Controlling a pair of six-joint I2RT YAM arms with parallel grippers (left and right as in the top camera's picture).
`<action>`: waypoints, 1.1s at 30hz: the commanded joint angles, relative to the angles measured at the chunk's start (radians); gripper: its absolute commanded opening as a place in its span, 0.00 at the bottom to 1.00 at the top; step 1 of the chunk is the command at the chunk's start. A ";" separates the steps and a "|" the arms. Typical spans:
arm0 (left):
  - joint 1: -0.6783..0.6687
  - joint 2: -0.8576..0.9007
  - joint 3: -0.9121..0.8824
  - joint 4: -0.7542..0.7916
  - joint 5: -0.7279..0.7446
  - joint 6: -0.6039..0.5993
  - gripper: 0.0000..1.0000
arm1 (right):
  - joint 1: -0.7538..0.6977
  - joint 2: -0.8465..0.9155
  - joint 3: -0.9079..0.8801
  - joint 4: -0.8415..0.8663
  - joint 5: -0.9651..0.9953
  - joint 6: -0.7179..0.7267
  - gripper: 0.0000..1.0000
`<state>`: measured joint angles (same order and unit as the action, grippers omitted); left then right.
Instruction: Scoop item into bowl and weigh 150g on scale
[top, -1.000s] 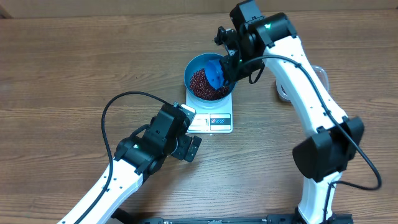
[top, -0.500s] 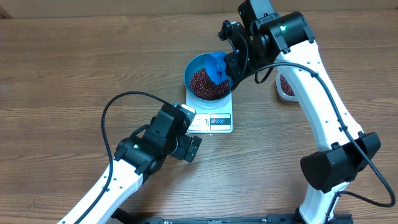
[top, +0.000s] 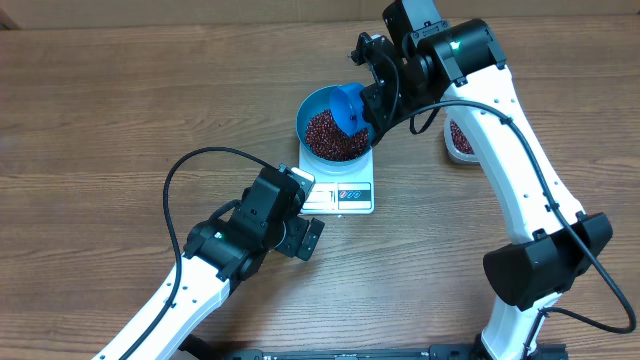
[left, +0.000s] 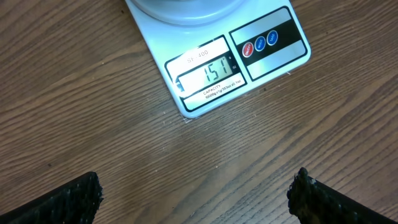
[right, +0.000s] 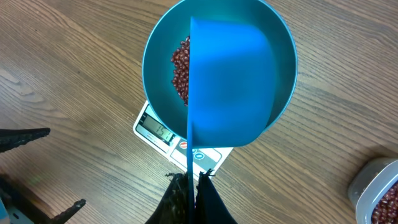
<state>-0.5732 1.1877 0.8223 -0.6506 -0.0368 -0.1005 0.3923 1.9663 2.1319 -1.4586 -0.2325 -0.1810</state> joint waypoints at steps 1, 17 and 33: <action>0.006 0.002 0.022 0.000 0.008 0.011 0.99 | -0.006 -0.024 0.026 0.003 -0.024 -0.011 0.04; 0.006 0.002 0.022 0.000 0.008 0.011 1.00 | -0.007 -0.024 0.026 0.003 -0.032 -0.011 0.04; 0.006 0.002 0.022 0.000 0.008 0.011 0.99 | -0.007 -0.023 -0.064 0.082 -0.004 -0.029 0.04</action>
<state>-0.5732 1.1877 0.8223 -0.6510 -0.0368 -0.1005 0.3923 1.9663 2.1094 -1.3975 -0.2478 -0.2039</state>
